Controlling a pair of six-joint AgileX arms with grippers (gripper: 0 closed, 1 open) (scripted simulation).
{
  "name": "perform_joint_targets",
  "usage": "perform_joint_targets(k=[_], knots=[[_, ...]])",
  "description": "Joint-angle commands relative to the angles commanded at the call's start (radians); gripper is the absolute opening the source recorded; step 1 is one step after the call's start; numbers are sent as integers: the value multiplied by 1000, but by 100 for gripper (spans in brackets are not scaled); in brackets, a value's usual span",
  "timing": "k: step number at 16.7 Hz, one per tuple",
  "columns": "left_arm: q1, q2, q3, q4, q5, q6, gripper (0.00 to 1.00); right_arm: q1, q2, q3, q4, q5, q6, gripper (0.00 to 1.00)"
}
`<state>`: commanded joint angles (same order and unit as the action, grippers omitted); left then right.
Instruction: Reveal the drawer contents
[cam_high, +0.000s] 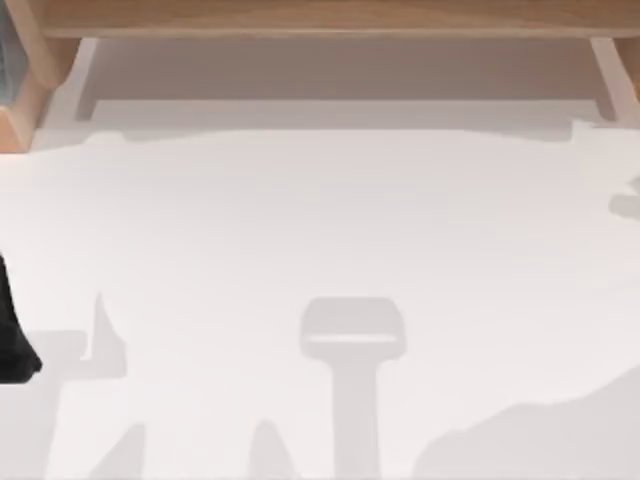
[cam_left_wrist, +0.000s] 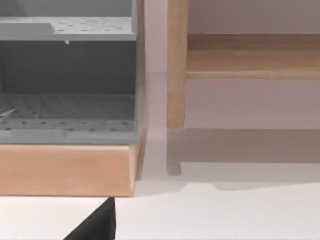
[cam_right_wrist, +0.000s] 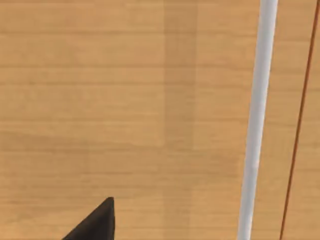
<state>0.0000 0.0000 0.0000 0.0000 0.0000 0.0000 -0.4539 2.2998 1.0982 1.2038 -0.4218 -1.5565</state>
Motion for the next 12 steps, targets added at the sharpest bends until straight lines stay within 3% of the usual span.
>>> perform_joint_targets(k=[10, 12], knots=[[0, 0, 0, 0, 0, 0, 100, 18, 54, 116, -60, 23, -2, 100], [0, 0, 0, 0, 0, 0, 100, 18, 54, 116, -60, 23, -2, 85]])
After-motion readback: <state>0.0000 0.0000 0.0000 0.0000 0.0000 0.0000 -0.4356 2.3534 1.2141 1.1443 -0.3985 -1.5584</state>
